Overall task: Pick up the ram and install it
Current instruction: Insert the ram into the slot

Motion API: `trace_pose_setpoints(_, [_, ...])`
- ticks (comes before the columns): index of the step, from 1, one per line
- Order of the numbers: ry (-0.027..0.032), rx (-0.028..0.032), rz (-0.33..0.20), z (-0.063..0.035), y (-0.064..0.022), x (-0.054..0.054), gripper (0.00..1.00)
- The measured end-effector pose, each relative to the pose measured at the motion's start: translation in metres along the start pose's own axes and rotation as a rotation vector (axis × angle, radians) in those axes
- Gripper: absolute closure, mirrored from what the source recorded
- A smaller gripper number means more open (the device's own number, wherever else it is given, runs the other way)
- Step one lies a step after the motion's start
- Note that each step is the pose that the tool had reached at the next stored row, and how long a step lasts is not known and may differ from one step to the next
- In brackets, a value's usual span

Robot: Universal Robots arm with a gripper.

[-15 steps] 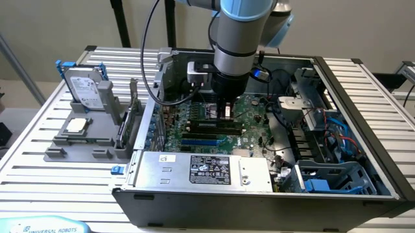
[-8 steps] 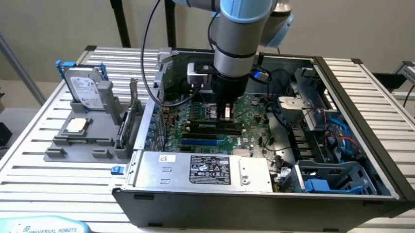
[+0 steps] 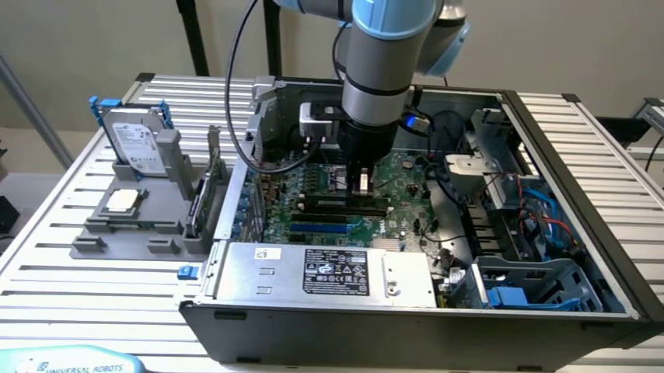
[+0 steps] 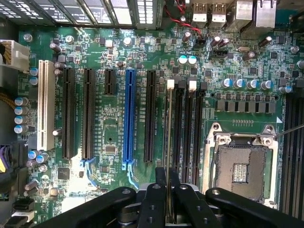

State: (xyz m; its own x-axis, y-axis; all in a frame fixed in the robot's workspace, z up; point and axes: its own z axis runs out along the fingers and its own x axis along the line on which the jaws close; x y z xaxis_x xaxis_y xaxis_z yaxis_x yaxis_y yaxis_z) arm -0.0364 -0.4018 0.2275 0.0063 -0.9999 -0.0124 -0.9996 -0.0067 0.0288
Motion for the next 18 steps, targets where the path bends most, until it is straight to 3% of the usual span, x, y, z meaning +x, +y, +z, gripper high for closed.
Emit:
trace_pose_setpoints(4, [-0.0006,-0.0002,0.0,0.0005,0.0,0.0001,0.86])
trace_pose_setpoints(9, [-0.0074,0.0001,0.0,0.0008,0.0,0.0001,0.86])
trace_pose_setpoints(18, [-0.0075,0.0003,0.0,0.0024,0.0001,0.0001,0.86])
